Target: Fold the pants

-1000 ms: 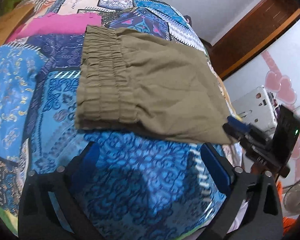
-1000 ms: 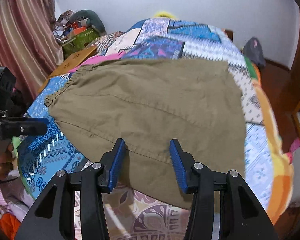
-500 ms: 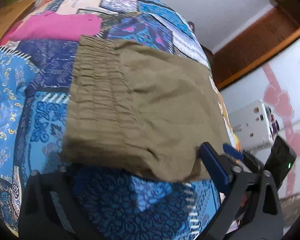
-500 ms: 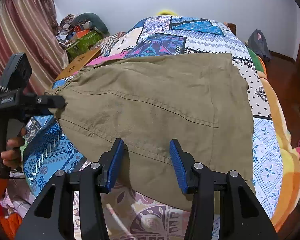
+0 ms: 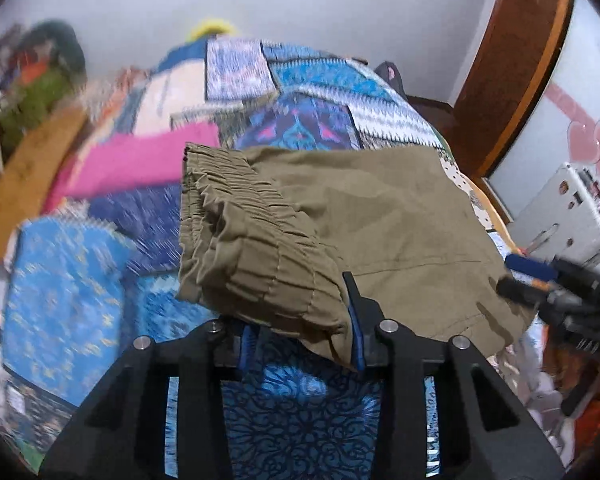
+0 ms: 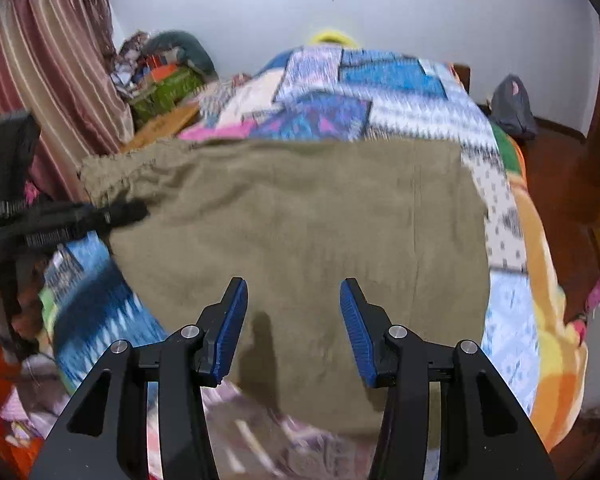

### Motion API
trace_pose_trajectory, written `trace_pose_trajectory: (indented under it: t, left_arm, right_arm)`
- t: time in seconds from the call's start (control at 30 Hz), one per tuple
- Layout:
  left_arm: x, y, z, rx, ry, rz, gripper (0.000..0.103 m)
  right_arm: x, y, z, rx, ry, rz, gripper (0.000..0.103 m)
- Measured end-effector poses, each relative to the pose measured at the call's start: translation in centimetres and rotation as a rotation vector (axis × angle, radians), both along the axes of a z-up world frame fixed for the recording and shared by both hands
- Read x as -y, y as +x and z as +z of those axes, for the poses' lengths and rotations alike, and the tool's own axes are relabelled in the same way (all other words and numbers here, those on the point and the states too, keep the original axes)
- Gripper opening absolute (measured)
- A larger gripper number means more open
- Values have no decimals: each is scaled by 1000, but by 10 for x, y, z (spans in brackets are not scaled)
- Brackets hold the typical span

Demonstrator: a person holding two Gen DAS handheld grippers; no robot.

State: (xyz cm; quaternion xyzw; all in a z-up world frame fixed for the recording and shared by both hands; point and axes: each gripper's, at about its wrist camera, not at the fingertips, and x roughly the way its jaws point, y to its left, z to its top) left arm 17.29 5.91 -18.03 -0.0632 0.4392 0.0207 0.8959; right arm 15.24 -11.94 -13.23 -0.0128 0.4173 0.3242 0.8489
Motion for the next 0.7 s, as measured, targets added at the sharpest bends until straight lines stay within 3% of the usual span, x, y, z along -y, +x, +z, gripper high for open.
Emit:
trace_pose_trajectory:
  t: [0.2,0.4,0.47,0.57,0.7]
  left_arm:
    - [-14,-22,21,91,67,46,36]
    - [-38,-45,38,134,81,85,33]
    - [-38,-51,41,144,95,91,32]
    - [-34,-57,42,162,133,93,32]
    - [-31,-60,52,188,128,88,31]
  right_arm:
    - [-56,13,7,16,-30,81,44]
    - [-124,9,-22,-118,-104,281,44]
    - [-136,1,-28,-123,-126,320,44]
    - [-143,-6,-28,-101,-145,326,45]
    - [-123,-7,-18,-110,-88,269,45]
